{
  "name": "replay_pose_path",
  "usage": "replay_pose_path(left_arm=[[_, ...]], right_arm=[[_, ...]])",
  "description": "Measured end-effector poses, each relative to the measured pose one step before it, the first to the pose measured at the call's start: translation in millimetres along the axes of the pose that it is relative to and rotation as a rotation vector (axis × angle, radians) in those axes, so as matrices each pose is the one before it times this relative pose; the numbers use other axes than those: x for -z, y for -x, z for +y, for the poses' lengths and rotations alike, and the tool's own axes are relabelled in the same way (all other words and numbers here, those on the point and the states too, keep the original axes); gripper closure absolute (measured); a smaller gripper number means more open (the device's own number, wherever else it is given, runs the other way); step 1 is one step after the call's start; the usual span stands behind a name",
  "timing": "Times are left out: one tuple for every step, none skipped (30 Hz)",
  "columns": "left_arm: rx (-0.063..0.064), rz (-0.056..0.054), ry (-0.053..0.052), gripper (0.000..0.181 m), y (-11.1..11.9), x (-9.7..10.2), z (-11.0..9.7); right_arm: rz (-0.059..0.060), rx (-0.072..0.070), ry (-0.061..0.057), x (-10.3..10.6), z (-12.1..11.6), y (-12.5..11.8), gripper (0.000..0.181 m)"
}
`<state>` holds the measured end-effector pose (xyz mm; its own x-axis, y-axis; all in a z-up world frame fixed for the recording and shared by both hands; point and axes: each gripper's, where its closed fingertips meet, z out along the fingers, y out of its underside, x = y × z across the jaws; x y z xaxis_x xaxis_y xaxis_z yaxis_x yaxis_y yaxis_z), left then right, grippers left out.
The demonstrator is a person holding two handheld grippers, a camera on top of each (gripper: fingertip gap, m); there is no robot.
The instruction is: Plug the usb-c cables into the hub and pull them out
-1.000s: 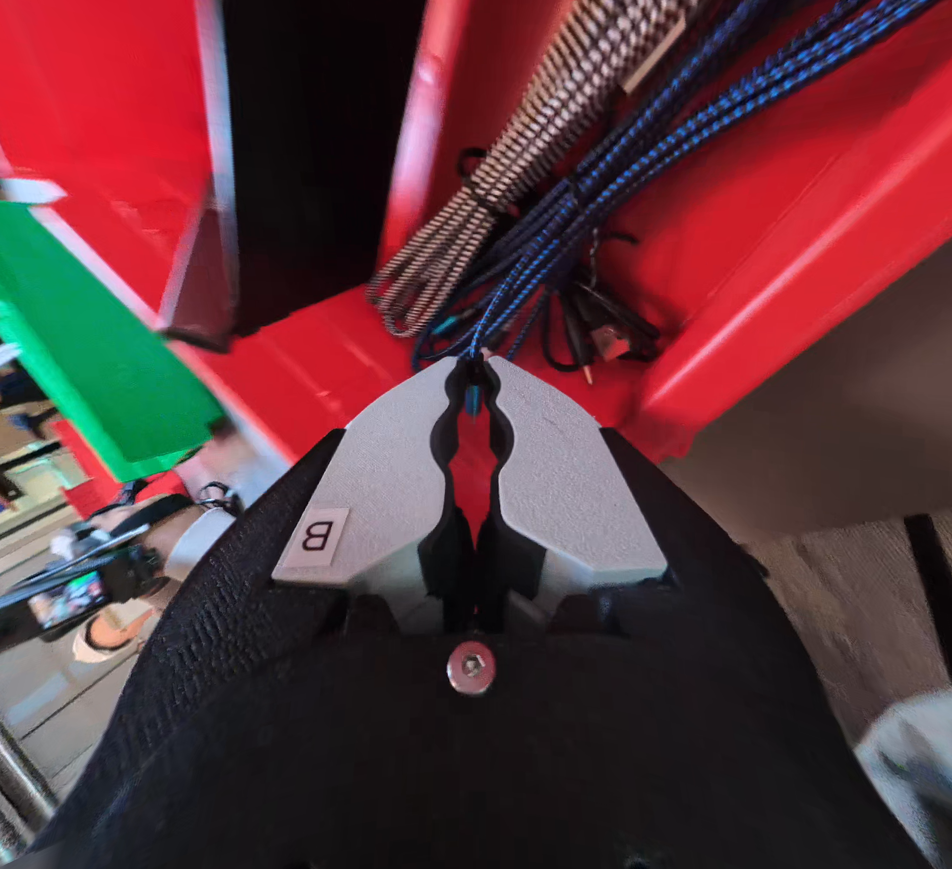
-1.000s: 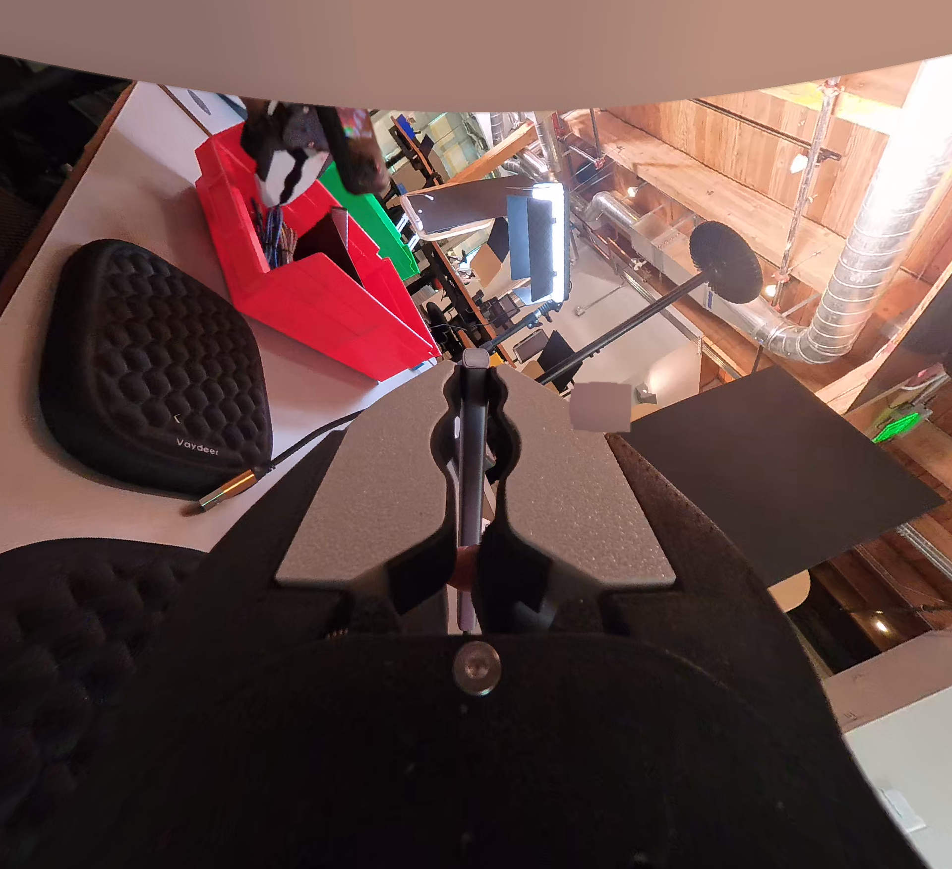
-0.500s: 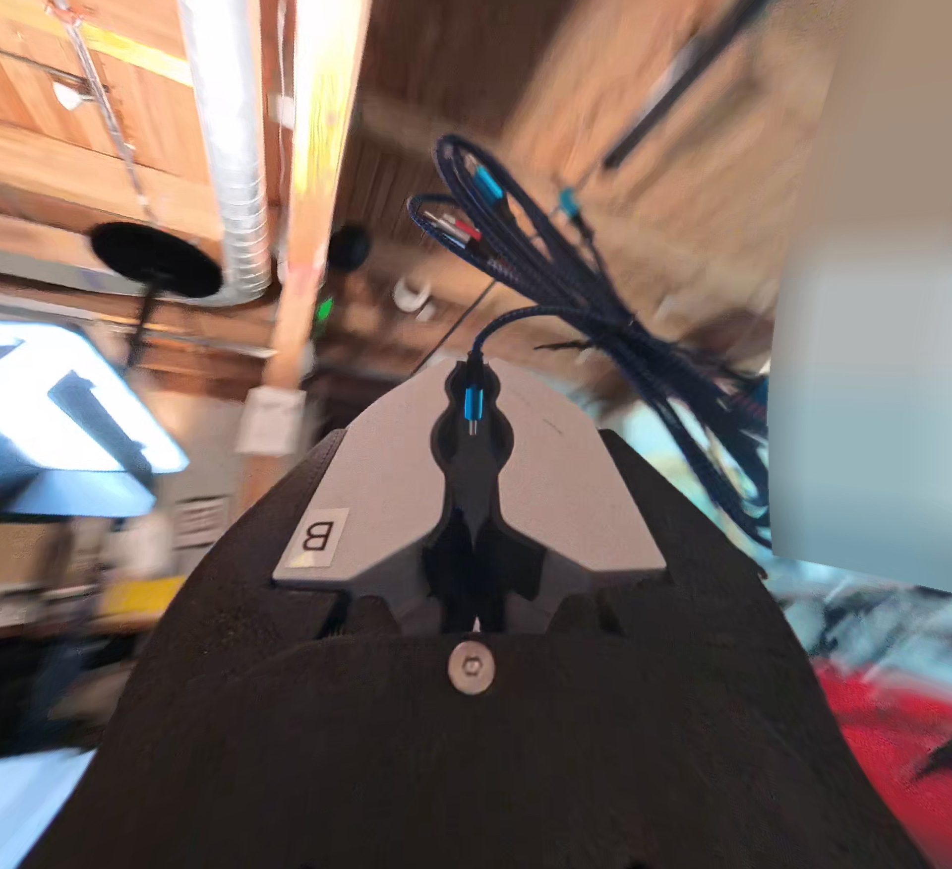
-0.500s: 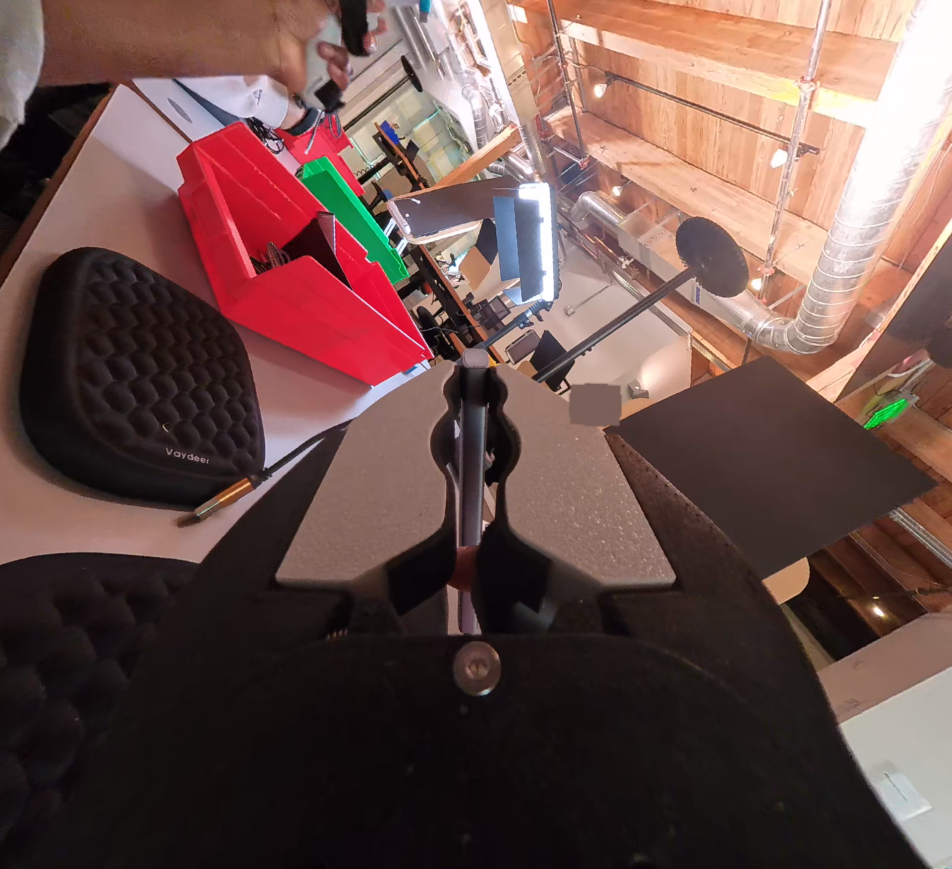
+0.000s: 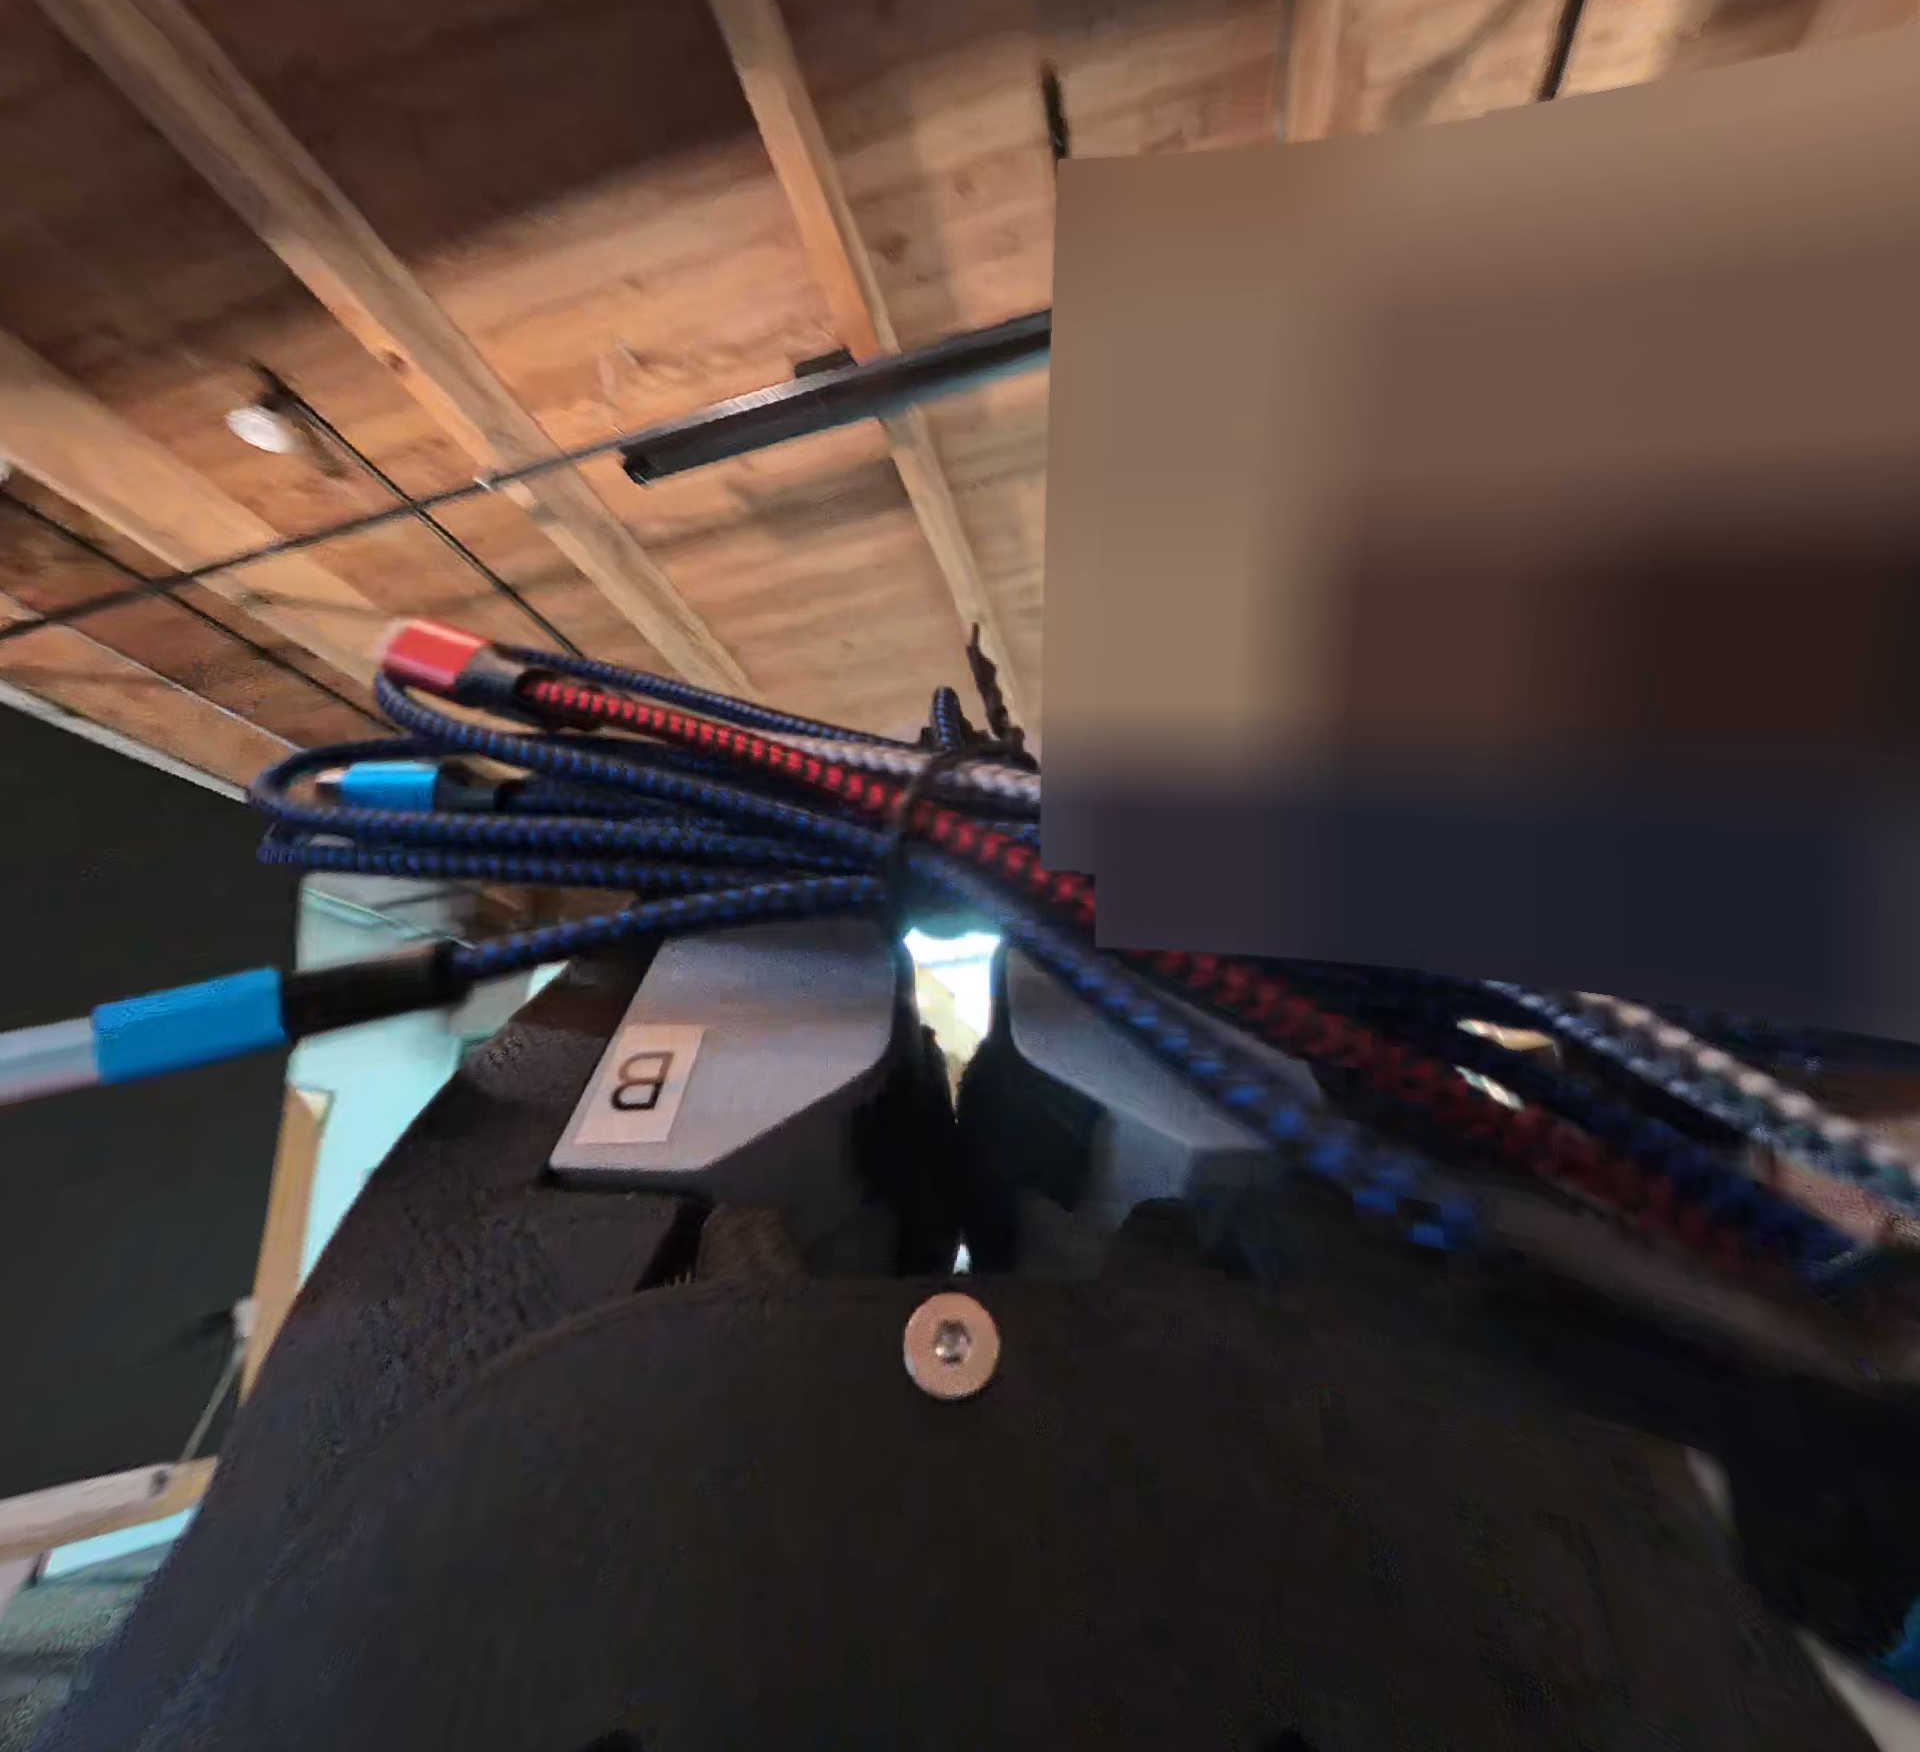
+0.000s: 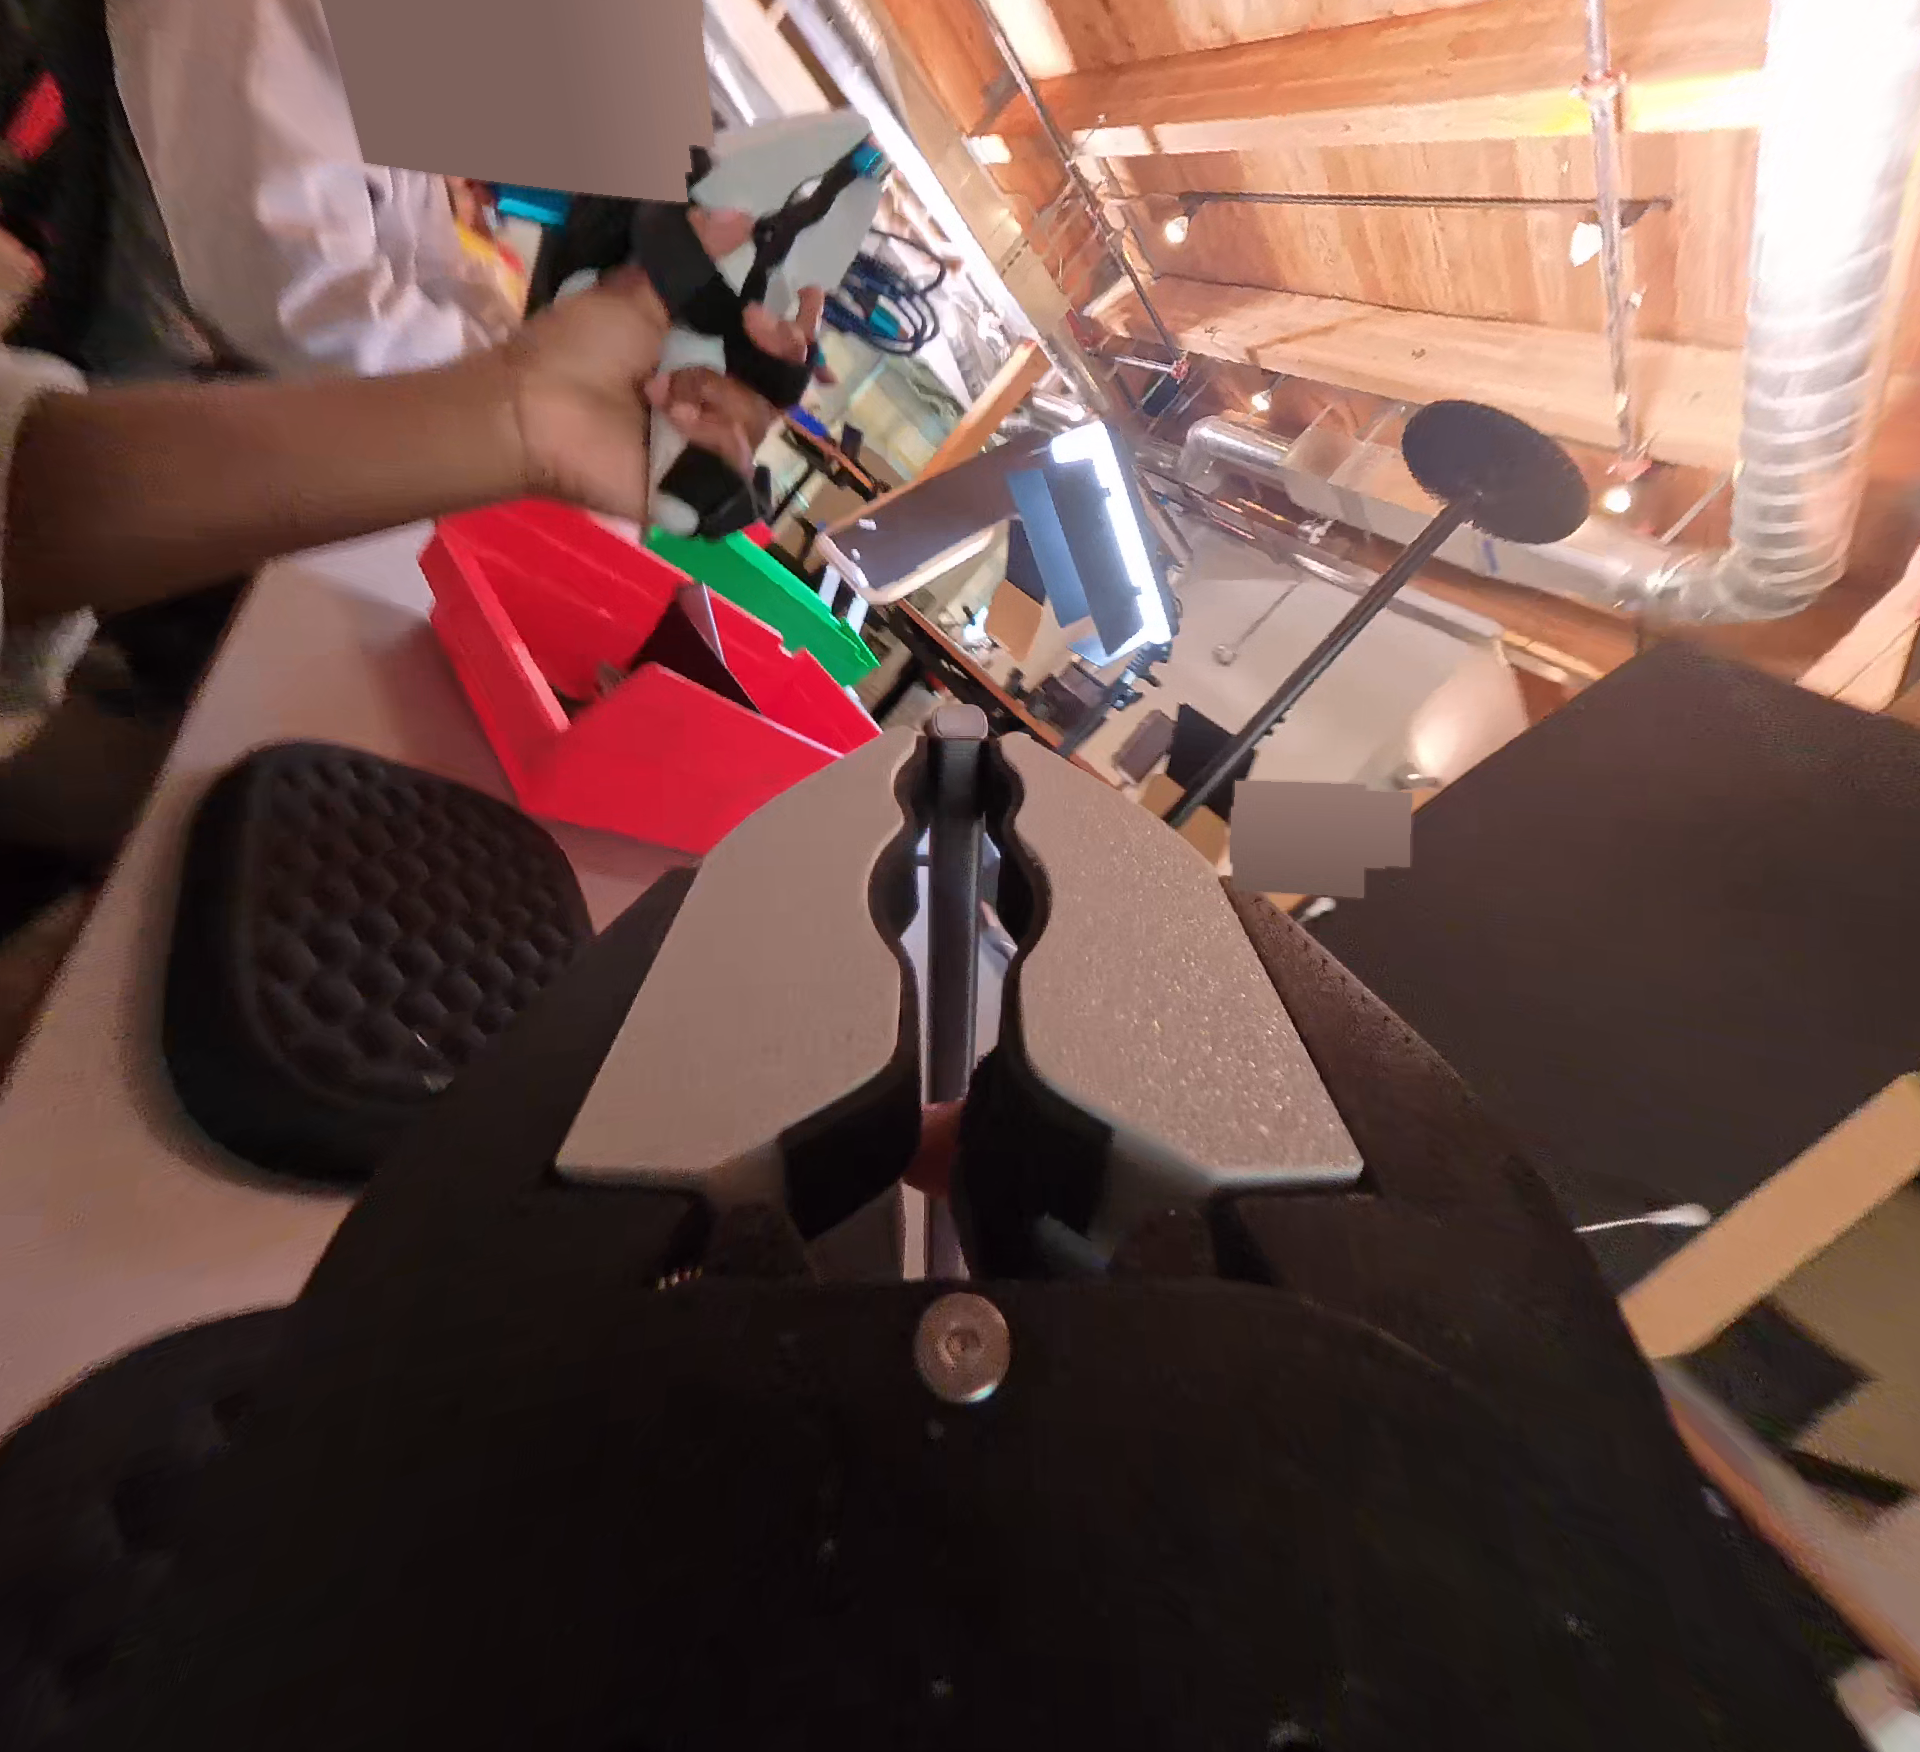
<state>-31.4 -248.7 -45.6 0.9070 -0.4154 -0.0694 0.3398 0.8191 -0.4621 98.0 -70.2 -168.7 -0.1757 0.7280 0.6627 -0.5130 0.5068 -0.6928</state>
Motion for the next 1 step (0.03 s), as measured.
replay_pose_path(left_arm=[[0.0008,0.0264,0.04,0.092,-6.79,-5.25,13.71]], right_arm=[[0.0017,-0.0673,-0.0223,-1.05,0.17,-2.15,0.172]])
